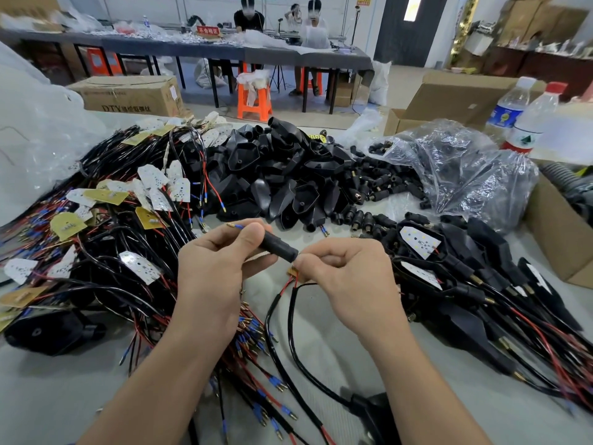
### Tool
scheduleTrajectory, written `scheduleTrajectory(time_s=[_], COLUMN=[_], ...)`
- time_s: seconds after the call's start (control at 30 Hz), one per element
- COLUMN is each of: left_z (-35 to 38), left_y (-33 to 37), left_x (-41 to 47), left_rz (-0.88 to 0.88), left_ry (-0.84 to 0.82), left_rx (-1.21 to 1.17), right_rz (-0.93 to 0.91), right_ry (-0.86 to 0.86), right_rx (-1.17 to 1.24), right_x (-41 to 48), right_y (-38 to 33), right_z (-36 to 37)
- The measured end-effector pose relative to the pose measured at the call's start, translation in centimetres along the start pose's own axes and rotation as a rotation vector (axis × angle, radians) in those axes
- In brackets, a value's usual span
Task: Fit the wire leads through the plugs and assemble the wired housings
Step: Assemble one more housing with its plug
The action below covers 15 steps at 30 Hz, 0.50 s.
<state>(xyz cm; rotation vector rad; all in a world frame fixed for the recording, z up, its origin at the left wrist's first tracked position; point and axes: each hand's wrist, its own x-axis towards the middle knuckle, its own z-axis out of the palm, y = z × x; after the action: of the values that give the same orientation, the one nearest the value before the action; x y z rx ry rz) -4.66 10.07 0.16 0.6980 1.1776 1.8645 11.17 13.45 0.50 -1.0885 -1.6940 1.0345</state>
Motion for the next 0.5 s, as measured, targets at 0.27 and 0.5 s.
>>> scheduleTrajectory(time_s=[0.27,0.5], left_z=[-0.4,0.0], left_y=[0.4,-0.3], left_x=[0.8,0.3], left_rz=[-0.153,-0.114], left_ry=[0.119,0.069], left_rx=[-0.139,-0.072], right_rz=[0.14,-0.081], right_ry=[-0.067,-0.001], right_rx=[0.347,-0.361], right_x=[0.4,0.1], right_y=[0.2,0.8], right_z=[0.0,0.2])
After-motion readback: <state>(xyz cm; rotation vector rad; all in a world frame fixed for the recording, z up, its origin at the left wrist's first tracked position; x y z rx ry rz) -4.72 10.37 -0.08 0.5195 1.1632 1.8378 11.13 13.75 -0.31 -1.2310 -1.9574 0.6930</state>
